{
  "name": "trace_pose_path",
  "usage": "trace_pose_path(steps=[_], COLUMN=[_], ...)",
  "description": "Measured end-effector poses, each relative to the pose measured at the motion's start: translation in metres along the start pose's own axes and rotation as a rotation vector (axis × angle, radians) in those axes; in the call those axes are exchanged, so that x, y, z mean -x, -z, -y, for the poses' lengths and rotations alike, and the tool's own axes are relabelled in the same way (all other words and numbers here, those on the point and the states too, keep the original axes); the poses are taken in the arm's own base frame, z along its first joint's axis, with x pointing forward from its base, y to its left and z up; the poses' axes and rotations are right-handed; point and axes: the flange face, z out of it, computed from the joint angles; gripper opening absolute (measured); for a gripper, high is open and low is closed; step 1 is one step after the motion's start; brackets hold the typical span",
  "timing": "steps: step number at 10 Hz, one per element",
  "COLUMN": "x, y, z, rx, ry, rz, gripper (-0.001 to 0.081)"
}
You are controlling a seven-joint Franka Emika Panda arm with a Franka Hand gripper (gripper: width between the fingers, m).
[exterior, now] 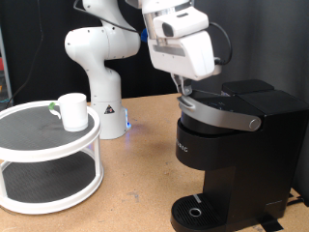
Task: Make a cup of coffee with the keurig machine
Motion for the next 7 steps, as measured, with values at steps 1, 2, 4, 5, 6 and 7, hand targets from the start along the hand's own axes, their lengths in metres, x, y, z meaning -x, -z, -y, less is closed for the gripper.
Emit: trace_pose_path(steps=[1, 2, 4, 5, 6, 7], x=[0.006, 0.010, 0.019, 0.022, 0.023, 0.024], y=[-0.008, -0.014, -0.028, -0.034, -0.035, -0.036], z=[0.000, 0.000, 0.000, 0.000, -0.001, -0.001], rx=[0.005, 0.013, 0.031, 0.053, 0.069, 0.072], ry=[-0.004, -0.008, -0.016, -0.026, -0.041, -0.054], rz=[0.006, 0.008, 0.020, 0.021, 0.019, 0.020], gripper=[0.0007, 0.0007, 0.0007, 0.0007, 0.0007, 0.0007])
